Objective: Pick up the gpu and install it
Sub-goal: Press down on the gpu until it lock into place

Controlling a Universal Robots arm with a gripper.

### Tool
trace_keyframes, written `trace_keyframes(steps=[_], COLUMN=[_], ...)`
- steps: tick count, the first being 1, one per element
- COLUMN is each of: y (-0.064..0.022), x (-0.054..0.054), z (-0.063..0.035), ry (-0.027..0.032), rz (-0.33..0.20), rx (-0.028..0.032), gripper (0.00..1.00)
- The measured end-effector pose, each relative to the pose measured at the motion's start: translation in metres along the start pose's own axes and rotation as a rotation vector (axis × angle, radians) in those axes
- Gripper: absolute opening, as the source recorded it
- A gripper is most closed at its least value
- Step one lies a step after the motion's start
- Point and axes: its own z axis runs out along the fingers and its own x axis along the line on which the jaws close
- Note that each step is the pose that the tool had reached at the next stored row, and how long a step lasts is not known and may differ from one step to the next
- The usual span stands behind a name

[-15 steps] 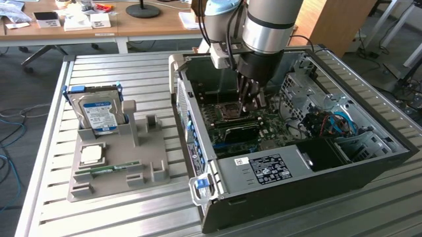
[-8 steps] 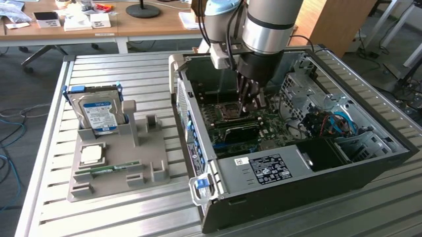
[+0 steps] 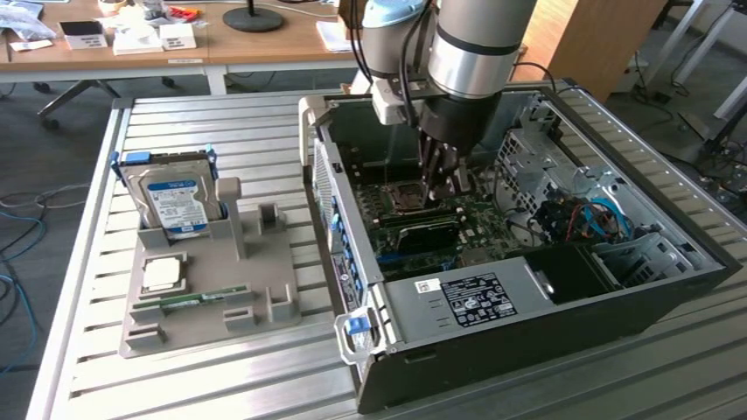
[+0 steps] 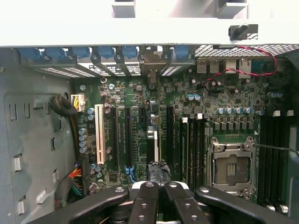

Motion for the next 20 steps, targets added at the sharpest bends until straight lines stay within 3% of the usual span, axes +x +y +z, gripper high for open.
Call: trace_keyframes(steps=[20], y=[-0.0007], x=[0.0001], z=[0.0051], ry=[-0.0001], rz=[0.000], rx=[0.0001], gripper=[0.11])
